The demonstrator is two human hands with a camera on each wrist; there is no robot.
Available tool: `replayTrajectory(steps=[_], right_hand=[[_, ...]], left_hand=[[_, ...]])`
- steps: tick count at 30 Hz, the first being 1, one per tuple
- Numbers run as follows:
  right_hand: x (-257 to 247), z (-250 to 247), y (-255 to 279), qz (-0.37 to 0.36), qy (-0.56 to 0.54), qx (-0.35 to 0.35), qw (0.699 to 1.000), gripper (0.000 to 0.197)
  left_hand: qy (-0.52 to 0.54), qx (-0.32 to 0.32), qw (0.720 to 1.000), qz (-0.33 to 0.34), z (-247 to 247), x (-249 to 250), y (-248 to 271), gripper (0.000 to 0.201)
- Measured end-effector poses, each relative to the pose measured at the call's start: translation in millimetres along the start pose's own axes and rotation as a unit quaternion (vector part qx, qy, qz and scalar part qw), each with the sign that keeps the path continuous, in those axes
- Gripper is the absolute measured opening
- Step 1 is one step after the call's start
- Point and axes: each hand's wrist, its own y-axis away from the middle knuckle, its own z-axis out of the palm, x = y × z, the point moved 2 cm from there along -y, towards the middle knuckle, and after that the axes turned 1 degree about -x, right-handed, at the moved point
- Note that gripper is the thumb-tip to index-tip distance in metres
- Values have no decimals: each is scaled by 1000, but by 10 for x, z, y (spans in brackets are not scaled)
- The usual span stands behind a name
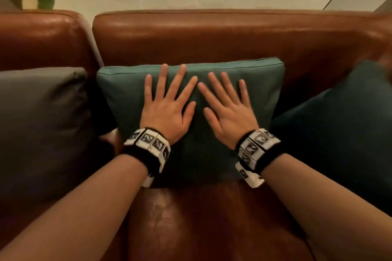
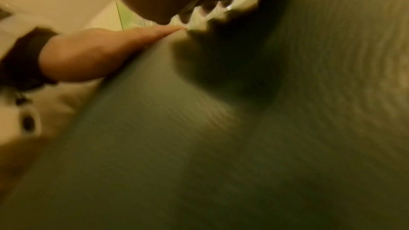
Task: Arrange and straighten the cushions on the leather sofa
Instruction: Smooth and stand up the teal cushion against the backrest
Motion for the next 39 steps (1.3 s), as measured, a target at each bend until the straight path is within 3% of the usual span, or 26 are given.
replayTrajectory(steps=[2, 5, 7, 9, 10, 12, 14, 15, 18, 20, 22, 24, 25, 28, 30, 32, 34, 35, 36, 38, 39], right_hand=[[133, 61, -27, -3, 30, -32, 999, 57], [760, 157, 196, 152, -1, -29, 988, 58], [1072, 160, 380, 285, -100, -26, 953, 59], [1115, 93, 454, 336, -259, 3, 906, 57], [1057, 18, 439, 357, -329, 18, 874, 54], [1078, -19, 390, 415, -416, 68, 806, 48], [1208, -45, 276, 483, -508, 127, 702, 49], [1261, -73, 210, 503, -531, 127, 670, 51], [1364, -72, 55, 507, -518, 75, 685, 42], [1418, -42, 17, 508, -518, 79, 683, 40], [1476, -30, 5, 529, -484, 81, 692, 40], [1536, -51, 7, 550, -442, 84, 704, 40], [1559, -67, 4, 555, -429, 91, 707, 40], [1526, -105, -8, 566, -422, 103, 701, 40], [1447, -117, 39, 575, -443, 92, 682, 39], [1337, -14, 193, 572, -533, 72, 619, 36], [1192, 144, 388, 577, -605, 33, 547, 32], [1112, 208, 457, 584, -615, 9, 530, 31], [1056, 254, 493, 587, -612, -5, 530, 33], [1059, 238, 480, 597, -514, 2, 615, 37], [1101, 205, 459, 606, -469, 25, 642, 39]], left_hand=[[-57, -34, 997, 34, 59, -206, -77, 62], [-55, -36, 997, -30, 86, -776, 85, 66], [4, -23, 994, -110, 44, -959, 229, 67], [116, 19, 978, -174, 78, -857, 385, 65], [195, 40, 954, -223, 108, -792, 474, 63], [330, 71, 868, -365, 159, -725, 643, 57], [396, 43, 769, -501, 170, -767, 674, 49], [415, 23, 731, -540, 140, -813, 624, 48], [448, 7, 704, -550, 100, -1056, 348, 48], [471, 14, 682, -560, 132, -1199, 260, 50], [514, 43, 617, -594, 220, -1333, 311, 54], [566, 67, 548, -613, 282, -1396, 374, 44], [584, 72, 528, -612, 238, -1364, 357, 37], [594, 100, 518, -607, 233, -1339, 343, 22], [600, 117, 520, -597, 269, -1312, 381, 26], [608, 98, 534, -579, 370, -1247, 488, 37], [606, 62, 555, -567, 552, -1192, 641, 35], [597, 51, 569, -563, 658, -1191, 720, 35], [593, 51, 572, -564, 784, -1225, 781, 38], [566, 76, 567, -593, 838, -1305, 775, 45], [549, 90, 564, -610, 778, -1336, 735, 46]])
